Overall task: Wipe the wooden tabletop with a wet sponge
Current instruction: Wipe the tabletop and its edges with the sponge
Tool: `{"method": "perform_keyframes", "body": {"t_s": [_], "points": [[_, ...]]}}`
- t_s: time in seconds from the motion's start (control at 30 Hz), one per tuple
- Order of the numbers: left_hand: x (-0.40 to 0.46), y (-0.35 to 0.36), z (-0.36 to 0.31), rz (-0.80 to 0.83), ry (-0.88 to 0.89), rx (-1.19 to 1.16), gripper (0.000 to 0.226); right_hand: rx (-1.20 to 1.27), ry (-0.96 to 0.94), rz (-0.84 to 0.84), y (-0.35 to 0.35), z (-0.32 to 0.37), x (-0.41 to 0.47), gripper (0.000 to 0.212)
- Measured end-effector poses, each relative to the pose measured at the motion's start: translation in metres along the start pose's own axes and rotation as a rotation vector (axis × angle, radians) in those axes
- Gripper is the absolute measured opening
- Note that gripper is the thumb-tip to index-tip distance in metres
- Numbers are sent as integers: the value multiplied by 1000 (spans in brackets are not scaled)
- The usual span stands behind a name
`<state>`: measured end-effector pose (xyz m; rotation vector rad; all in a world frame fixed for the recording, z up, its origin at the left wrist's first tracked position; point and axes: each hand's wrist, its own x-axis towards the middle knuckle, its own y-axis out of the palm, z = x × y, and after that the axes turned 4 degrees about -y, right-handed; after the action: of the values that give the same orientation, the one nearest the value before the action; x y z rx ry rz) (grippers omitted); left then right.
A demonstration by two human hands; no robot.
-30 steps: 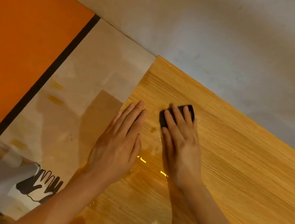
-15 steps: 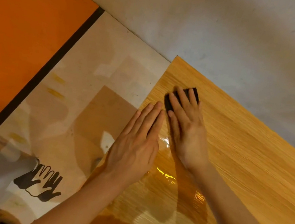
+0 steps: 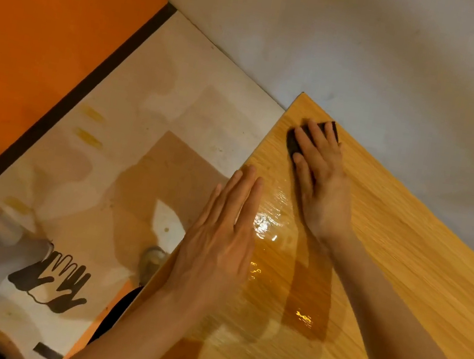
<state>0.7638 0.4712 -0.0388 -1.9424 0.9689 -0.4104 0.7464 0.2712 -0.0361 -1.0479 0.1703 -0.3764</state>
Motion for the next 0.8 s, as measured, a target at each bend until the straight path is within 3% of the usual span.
{"method": "perform_keyframes", "body": {"t_s": [0.1,0.17,0.3,0.4,0.57,0.73,0.8], "points": [[-28,-3,3,-38,-91,32,60,16,145,-94,0,-1,39,40],[-39,-3,3,-39,-150,31,59,18,137,-88,3,8,31,41],[-42,1,2,-64,-186,99,60,31,-137,87,13,26,-21,41],[-40,4,3,-75,-187,128,60,20,-341,164,0,4,-5,40],[-39,8,5,-82,-188,161,61,85,-87,38,-12,-21,49,39],[-38,9,4,-83,-196,170,61,-30,-577,261,-2,-7,42,34],[-37,9,3,-83,-201,171,61,-73,-670,294,-5,-10,57,33]]}}
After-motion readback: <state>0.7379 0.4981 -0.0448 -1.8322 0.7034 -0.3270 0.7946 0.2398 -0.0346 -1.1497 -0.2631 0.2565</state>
